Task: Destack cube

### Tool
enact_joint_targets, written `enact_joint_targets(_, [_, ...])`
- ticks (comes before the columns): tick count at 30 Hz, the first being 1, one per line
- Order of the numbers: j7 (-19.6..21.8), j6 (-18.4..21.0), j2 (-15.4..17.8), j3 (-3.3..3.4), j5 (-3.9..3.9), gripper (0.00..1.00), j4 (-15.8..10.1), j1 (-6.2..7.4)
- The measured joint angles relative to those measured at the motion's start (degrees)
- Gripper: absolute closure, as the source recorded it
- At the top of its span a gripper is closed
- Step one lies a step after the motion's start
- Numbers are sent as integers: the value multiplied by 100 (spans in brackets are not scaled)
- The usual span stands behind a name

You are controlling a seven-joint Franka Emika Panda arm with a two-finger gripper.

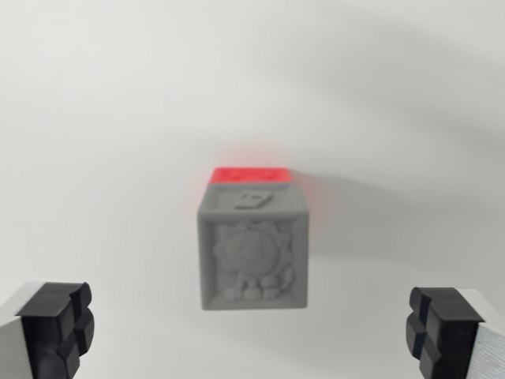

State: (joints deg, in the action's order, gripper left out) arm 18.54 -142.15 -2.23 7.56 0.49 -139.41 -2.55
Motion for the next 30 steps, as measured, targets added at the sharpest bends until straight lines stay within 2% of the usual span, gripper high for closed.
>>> enact_joint_targets(15, [-672,-671,-274,51,55,0,-486,-106])
enact_joint_targets(21, [-758,-971,-573,43,153,0,-487,-109])
enact_joint_targets(30, [-886,-1446,-1077,-5,335,0,-473,-119])
